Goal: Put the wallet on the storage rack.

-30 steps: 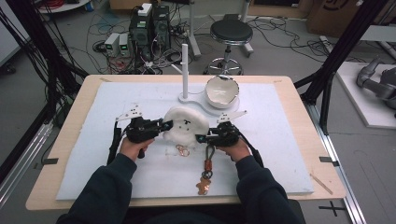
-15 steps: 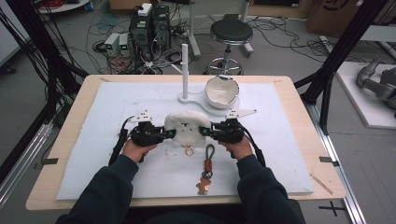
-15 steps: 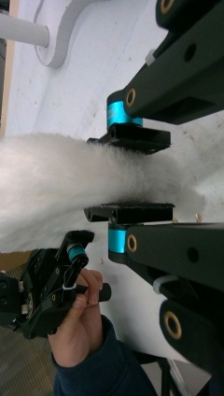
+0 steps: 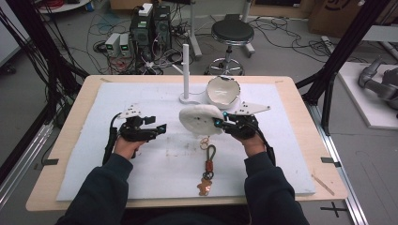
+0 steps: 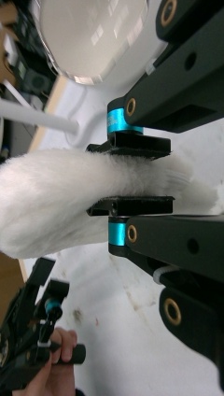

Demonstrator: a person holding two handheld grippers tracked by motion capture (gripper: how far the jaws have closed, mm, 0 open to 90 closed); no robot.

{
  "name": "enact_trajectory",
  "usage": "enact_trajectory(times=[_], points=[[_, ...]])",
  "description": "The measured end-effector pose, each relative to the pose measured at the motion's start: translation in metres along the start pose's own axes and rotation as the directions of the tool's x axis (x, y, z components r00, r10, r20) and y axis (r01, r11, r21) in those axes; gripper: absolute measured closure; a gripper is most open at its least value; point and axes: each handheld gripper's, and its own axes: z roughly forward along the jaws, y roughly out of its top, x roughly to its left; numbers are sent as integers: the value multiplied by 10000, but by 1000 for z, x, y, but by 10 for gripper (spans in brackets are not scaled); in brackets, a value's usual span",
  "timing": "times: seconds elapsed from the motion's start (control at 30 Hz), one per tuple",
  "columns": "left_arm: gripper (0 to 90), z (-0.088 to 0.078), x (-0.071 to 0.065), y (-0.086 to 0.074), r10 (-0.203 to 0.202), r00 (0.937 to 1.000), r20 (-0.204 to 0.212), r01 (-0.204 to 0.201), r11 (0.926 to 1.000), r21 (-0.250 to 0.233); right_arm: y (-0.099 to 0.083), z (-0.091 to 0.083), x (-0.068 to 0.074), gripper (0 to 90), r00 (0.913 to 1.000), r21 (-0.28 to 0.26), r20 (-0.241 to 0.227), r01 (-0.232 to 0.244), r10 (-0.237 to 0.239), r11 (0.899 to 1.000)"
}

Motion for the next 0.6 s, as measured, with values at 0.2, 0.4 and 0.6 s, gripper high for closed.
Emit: enact_trajectory(times=[0.2, 0.4, 0.6], points=[[241, -17, 12, 3, 399, 9972, -630, -411, 9990, -165, 20, -19, -18, 756, 9970, 92, 676, 375, -381, 9993], [241, -24, 22, -3, 839, 9885, -1258, -810, 9963, 282, 46, -31, -37, 756, 9870, 510, 1296, 894, -954, 9947], [241, -30, 31, -5, 633, 9877, -1431, -624, 9980, 103, 73, -36, -52, 756, 9731, 1024, 1767, 1312, -1479, 9860]])
